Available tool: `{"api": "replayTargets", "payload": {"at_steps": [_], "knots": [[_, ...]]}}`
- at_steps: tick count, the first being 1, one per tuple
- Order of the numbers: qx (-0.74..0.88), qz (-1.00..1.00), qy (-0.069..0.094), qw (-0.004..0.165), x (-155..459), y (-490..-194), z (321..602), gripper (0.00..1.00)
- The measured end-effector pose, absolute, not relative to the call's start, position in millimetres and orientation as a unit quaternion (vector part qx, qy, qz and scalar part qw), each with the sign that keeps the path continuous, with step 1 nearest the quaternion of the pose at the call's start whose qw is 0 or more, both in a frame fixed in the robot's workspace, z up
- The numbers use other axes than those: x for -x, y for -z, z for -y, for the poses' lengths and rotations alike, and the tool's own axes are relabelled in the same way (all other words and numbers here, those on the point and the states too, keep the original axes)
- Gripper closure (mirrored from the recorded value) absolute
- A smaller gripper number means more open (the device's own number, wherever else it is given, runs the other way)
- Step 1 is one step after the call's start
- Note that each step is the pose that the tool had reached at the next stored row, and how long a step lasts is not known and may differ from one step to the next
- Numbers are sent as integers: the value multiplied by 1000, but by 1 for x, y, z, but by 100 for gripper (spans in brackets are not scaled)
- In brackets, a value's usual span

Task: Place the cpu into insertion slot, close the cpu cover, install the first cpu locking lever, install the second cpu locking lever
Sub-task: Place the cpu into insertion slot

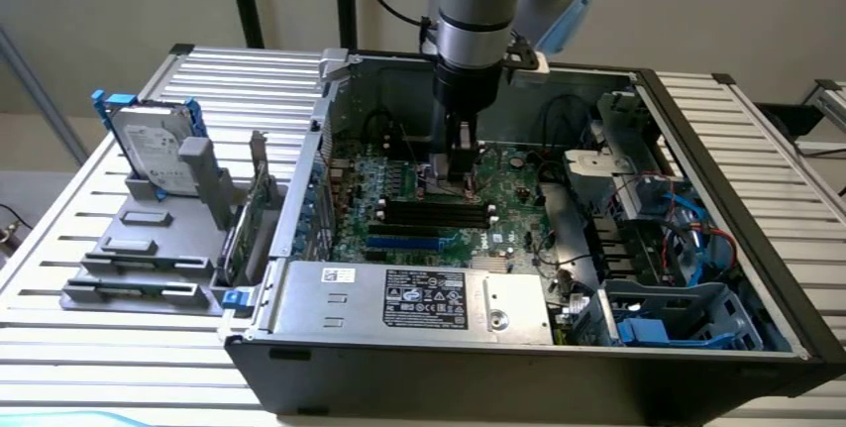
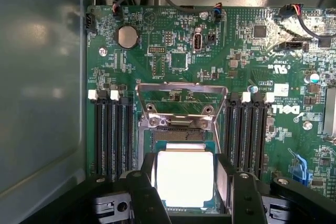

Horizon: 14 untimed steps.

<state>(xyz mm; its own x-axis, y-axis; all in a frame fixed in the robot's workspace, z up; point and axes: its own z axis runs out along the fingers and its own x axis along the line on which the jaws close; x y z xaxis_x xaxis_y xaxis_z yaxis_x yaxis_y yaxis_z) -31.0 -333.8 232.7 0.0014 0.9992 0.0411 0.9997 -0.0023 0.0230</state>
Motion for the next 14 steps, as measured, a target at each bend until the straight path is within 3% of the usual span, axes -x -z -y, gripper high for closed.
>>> {"api": "replayTargets", "payload": {"at_steps": [14], "knots": [[708, 705, 22, 6, 33, -220, 333, 46]]}}
